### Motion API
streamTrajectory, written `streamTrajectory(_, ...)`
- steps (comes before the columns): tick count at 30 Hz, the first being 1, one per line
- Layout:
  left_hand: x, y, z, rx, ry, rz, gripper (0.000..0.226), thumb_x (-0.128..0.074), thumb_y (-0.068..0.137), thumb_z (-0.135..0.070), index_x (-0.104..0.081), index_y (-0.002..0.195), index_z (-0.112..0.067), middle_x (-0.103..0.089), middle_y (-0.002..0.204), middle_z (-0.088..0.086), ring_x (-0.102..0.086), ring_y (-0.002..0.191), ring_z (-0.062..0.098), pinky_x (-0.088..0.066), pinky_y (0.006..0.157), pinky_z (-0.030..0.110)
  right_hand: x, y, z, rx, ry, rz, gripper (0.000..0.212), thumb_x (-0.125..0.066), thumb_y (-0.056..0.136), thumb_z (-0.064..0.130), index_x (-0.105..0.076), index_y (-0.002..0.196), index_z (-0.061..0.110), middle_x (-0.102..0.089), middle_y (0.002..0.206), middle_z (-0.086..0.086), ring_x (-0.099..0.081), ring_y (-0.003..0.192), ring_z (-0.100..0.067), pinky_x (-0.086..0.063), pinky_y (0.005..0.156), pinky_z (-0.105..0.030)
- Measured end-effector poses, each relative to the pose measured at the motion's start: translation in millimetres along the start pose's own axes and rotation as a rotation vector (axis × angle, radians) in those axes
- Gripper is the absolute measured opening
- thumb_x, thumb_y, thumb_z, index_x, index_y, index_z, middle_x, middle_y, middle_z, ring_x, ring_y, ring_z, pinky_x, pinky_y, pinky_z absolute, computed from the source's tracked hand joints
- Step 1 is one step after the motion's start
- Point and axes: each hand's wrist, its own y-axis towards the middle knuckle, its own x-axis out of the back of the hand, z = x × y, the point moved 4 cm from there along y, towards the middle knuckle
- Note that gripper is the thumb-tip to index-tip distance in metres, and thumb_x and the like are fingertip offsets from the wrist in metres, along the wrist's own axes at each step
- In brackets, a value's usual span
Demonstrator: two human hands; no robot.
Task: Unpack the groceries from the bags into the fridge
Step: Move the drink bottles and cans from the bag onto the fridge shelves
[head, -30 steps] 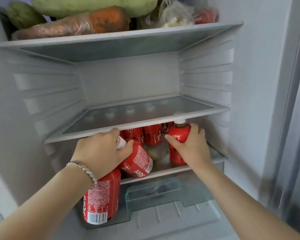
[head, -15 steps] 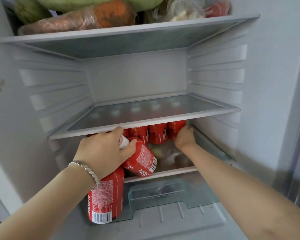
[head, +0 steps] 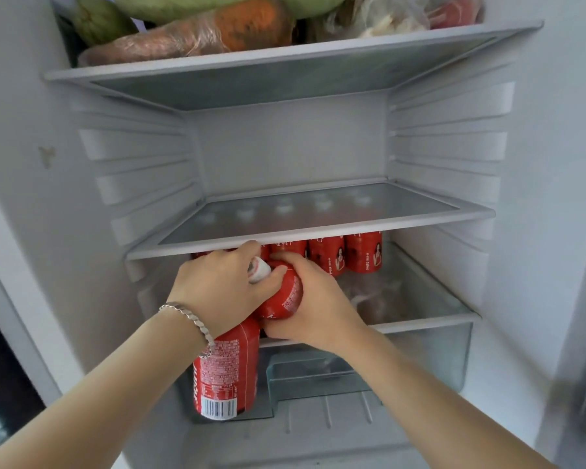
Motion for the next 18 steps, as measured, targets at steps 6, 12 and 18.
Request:
streamTrajectory(6, 14.0, -4.6, 21.3, 0.134, -0.115, -0.106, 0.077, -0.017, 0.058, -0.083, -0.054, 0.071, -0.016, -0.057, 0.060, -0.005, -0.054, 0.059, 0.013, -0.038, 0.051, 0.024, -2.9, -8.0, 1.6, -0.039, 0.200, 0.026, 0.056, -0.083, 0.065, 0.022, -0.048, 0.103, 0.044, -0.062, 0.096, 0.020, -0.061, 0.087, 0.007, -0.047, 0.072, -0.009)
streamTrajectory(12, 26.0, 6.9, 34.1, 0.252, -0.172, -0.369, 0.050, -0.039, 0.087, -0.057, -0.045, 0.058, -0.016, -0.049, 0.050, -0.005, -0.042, 0.049, 0.010, -0.025, 0.046, 0.022, -12.9, 3.9, 0.2, -0.061, 0.252, -0.013, 0.056, -0.083, 0.064, 0.018, -0.049, 0.102, 0.041, -0.064, 0.102, 0.015, -0.062, 0.092, 0.001, -0.047, 0.079, -0.014)
streamTrajectory(18, 7.8, -4.8, 36.0, 0.115, -0.129, -0.642, 0.040, -0.041, 0.088, -0.038, -0.029, 0.054, -0.019, -0.031, 0.043, -0.010, -0.031, 0.032, 0.017, -0.018, 0.043, 0.011, -14.4, 9.0, -1.6, -0.072, 0.261, 0.023, 0.055, -0.083, 0.065, 0.020, -0.049, 0.102, 0.040, -0.064, 0.100, 0.016, -0.062, 0.089, 0.004, -0.045, 0.071, -0.008)
